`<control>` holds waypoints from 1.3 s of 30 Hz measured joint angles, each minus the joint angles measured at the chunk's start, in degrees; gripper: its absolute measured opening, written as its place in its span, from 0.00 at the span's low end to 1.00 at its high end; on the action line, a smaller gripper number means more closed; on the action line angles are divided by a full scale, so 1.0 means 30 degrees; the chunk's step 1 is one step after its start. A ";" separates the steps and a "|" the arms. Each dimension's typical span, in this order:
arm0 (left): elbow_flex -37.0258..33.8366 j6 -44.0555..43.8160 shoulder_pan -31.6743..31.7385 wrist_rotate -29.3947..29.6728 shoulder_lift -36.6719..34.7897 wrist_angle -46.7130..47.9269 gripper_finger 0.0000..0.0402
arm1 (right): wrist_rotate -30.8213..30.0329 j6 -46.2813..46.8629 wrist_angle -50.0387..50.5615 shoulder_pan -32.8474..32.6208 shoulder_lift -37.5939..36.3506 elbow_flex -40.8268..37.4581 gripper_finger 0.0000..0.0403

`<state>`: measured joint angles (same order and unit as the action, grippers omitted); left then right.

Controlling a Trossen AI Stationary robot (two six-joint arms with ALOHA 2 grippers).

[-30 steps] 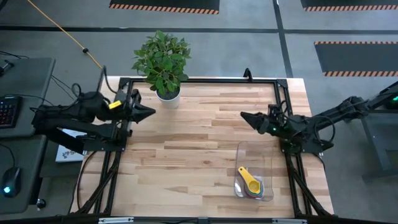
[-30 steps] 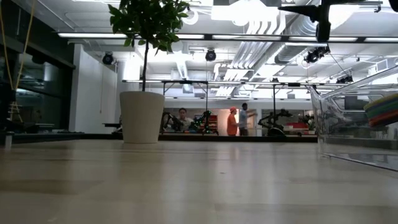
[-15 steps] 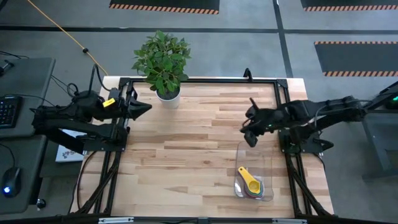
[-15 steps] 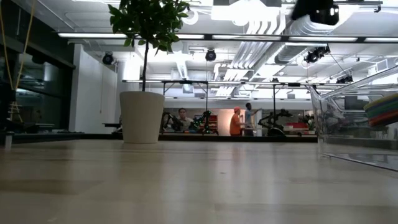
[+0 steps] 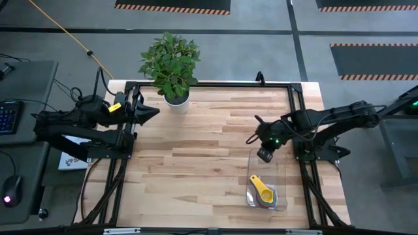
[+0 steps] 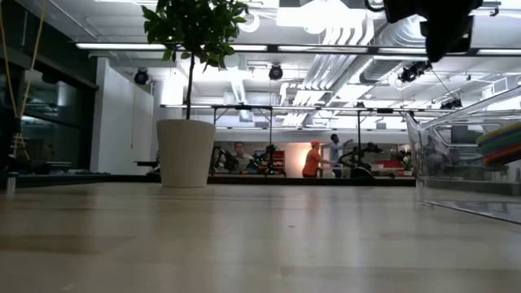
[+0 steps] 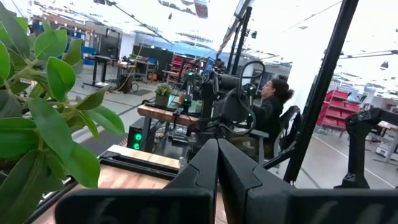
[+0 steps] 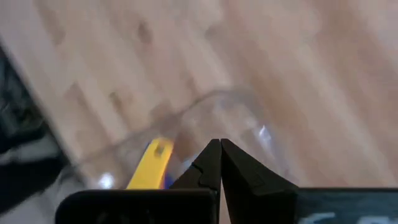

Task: Nest measuring cups in basket
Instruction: Return to Home Position

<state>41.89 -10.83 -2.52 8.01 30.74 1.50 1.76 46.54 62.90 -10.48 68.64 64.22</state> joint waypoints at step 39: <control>0.0000 -0.1370 -0.0007 0.0015 -0.0138 0.1180 0.00 | -0.3211 0.3329 0.0827 -0.3325 -0.0615 -0.0083 0.00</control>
<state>41.89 -14.94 -2.55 8.05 30.33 5.04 -7.87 56.53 65.38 -20.46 66.79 63.97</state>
